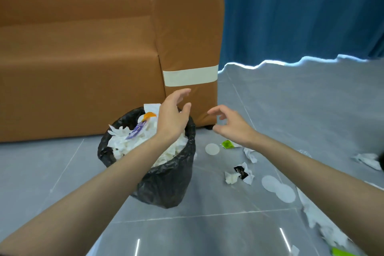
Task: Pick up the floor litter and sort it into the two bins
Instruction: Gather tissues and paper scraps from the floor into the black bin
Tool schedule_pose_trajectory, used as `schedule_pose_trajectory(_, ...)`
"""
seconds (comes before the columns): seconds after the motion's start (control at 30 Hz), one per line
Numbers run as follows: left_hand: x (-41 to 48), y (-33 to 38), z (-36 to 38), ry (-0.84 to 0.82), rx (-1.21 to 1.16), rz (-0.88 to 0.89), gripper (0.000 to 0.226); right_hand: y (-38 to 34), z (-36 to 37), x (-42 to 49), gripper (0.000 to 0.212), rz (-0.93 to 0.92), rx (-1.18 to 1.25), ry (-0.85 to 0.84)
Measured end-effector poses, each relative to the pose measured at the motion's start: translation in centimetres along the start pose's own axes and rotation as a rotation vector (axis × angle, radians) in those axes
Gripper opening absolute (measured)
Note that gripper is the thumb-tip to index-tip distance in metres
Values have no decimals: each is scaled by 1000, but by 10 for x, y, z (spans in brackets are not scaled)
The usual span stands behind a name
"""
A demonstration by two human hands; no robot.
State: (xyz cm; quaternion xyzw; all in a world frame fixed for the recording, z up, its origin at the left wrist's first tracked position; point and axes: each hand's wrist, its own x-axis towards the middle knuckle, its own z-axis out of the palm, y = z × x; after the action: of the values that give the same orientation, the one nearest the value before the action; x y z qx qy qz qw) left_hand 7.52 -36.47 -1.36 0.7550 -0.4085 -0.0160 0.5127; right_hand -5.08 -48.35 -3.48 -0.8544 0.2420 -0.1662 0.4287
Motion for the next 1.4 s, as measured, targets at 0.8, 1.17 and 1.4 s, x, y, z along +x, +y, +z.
schedule_pose_trajectory(0.8, -66, -95, 142, -518, 777, -151, 61, 147, 6, -18, 36, 339, -109, -37)
schedule_pose_trajectory(1.17, -57, -150, 100, -477, 926, -157, 55, 163, 61, 26, 37, 348, -93, 14)
schedule_pose_trajectory(1.4, -34, -173, 108, -594, 716, -247, 64, 169, 83, 53, 49, 295, -258, -100)
